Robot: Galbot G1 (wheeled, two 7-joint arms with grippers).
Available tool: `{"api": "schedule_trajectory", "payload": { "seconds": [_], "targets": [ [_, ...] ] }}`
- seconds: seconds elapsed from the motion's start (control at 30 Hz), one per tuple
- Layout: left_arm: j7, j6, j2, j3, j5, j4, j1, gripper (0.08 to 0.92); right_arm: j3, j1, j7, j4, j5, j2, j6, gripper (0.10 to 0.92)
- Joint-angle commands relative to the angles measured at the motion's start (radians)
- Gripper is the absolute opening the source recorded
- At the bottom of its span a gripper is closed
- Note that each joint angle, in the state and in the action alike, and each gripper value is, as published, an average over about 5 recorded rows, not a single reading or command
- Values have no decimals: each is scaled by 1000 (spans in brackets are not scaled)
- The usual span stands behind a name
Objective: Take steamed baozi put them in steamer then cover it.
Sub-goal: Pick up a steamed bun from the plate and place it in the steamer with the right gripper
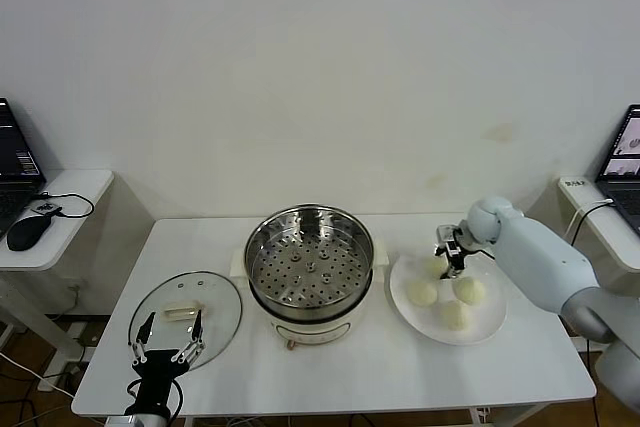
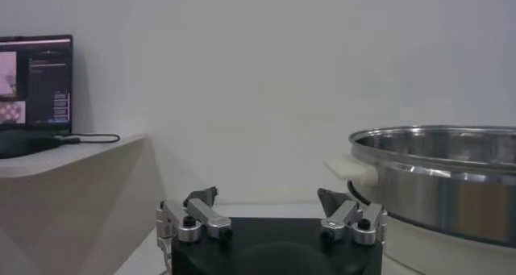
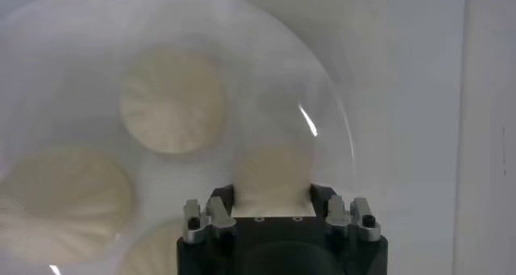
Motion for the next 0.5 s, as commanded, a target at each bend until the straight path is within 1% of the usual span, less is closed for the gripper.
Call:
{"api": "schedule_trajectory", "payload": {
  "seconds": [0.03,0.3,0.4,0.5],
  "targets": [
    [1,4,4,1,-3,-7,4,823,-68,62,-11,121,75,-74,-17,619],
    [1,5,10,11,-10,-16,6,823,-249,302,-32,399,303,-226,-72,621],
    [1,4,14,12,-13,-22,8,823,-335,430,-30,474,403,-242,-85,625],
    [1,5,19,11,-18,-26,9,823,-439,582,-25,529,484,-217,-89,627]
  ]
}}
